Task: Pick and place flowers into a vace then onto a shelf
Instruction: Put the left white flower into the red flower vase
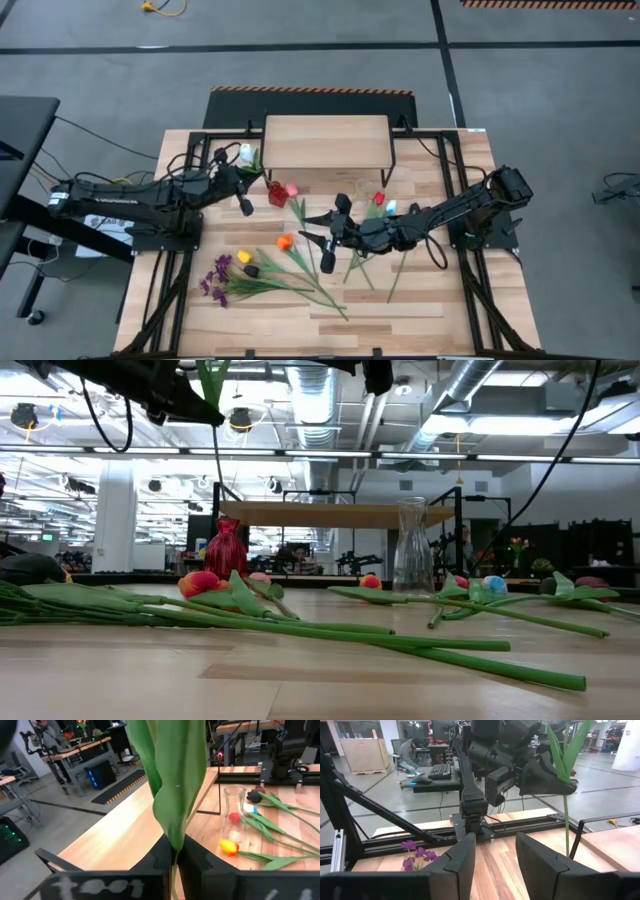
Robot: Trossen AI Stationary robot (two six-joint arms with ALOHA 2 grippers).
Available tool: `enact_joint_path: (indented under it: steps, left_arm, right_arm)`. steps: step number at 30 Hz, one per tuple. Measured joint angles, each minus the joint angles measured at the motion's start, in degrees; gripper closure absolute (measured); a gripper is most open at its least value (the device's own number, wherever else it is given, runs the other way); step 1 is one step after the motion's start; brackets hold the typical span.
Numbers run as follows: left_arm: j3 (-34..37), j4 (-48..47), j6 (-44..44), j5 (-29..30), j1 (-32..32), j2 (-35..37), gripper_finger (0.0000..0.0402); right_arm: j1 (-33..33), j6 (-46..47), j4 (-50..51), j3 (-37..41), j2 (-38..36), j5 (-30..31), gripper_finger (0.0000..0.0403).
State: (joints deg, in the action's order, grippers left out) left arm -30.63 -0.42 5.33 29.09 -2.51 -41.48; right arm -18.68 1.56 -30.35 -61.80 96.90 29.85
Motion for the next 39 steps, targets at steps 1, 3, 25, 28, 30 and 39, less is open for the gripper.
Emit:
enact_joint_path:
  steps: [1, 3, 25, 28, 30, 39]
  left_arm:
    - [0.0, 0.0, -0.1, -0.4, -0.5, -0.5, 0.0401]
    - [0.0, -0.3, -0.2, -1.4, -1.2, -1.5, 0.0401]
    - [0.0, 1.7, -4.4, -2.8, -3.1, -8.4, 0.0335]
    - [0.0, 0.4, -5.2, -3.4, -3.1, -8.4, 0.0313]
    - [0.0, -0.2, -5.8, -3.5, -3.1, -8.4, 0.0297]
    - [0.0, -3.1, -6.5, -7.9, -3.1, -8.4, 0.0242]
  right_arm:
    - [0.0, 0.0, 0.0, 0.0, 0.0, 0.0, 0.027]
    - [0.0, 0.0, 0.0, 0.0, 0.0, 0.0, 0.027]
    - [0.0, 0.0, 0.0, 0.0, 0.0, 0.0, 0.0268]
    - [0.0, 0.0, 0.0, 0.0, 0.0, 0.0, 0.0263]
    - [0.0, 0.0, 0.0, 0.0, 0.0, 0.0, 0.026]
    - [0.0, 0.0, 0.1, 0.0, 0.0, 0.0, 0.0249]
